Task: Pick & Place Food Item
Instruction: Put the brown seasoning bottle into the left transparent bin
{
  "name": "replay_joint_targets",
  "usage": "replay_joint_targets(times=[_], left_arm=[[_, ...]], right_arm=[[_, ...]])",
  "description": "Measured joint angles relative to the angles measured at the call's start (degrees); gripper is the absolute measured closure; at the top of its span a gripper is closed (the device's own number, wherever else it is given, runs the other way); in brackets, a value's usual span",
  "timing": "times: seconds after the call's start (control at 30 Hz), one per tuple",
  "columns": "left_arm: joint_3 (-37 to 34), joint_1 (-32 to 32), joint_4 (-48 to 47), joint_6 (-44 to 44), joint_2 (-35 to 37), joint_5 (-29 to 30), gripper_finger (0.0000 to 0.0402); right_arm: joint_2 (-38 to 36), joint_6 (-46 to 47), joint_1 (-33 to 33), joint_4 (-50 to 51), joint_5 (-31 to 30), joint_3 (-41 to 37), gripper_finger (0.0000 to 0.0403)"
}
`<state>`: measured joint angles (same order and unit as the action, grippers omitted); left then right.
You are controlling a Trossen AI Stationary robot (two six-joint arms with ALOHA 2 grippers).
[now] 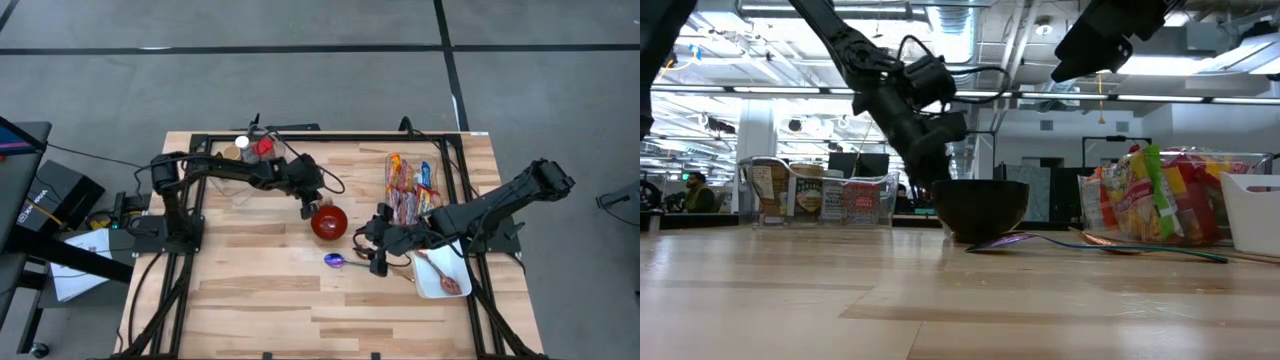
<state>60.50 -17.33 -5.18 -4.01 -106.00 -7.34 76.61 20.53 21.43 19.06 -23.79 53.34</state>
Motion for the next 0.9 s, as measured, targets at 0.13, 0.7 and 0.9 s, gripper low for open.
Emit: replay_joint_targets(times=[0.13, 0.7, 0.9], left_arm=[[1.78, 0.05, -3.33, -0.01, -2.2, -0.19, 0.0401], [0.45, 2.03, -13.9, 1.31, 4.04, -2.61, 0.0401], [0.41, 1.87, -15.44, 1.51, 2.61, -6.75, 0.0401]], right_arm=[[-0.21, 0.02, 0.51, 0.6, 0.0, 0.4, 0.0173], [-0.18, 0.49, 2.23, 1.72, -0.07, 0.39, 0.0173], [-0.18, 0.5, 2.23, 1.7, -0.11, 0.39, 0.0173]])
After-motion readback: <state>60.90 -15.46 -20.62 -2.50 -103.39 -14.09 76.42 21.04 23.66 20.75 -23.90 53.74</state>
